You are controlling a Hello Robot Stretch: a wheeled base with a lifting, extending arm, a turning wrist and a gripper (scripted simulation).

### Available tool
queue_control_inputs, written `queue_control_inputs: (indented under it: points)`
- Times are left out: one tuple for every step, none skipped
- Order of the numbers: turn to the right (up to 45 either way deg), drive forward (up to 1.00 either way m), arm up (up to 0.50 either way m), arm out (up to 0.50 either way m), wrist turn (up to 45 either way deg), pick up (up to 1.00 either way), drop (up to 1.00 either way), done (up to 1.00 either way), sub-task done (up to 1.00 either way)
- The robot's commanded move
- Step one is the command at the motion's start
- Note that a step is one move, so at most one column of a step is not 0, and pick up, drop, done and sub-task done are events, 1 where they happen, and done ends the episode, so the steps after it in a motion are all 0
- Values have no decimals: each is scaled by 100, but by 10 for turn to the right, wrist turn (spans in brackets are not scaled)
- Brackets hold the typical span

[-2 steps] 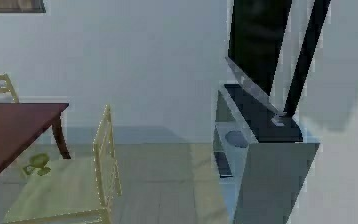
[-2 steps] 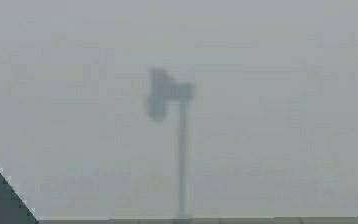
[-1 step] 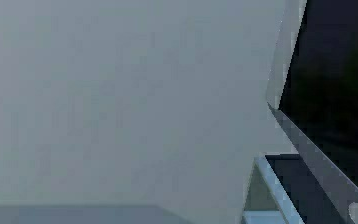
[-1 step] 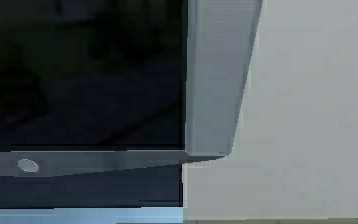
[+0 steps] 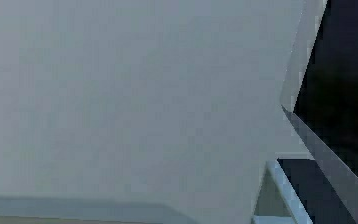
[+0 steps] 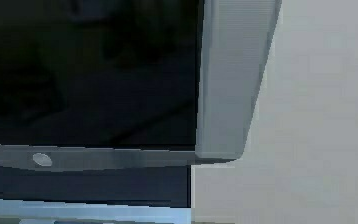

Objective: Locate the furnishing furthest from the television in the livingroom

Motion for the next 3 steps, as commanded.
queue_control_inputs:
  points:
    - [0,20,0,0,0,0,0,0,0]
    - [-330,0,0,0,0,0,0,0,0]
    - [0,50,0,0,0,0,0,0,0]
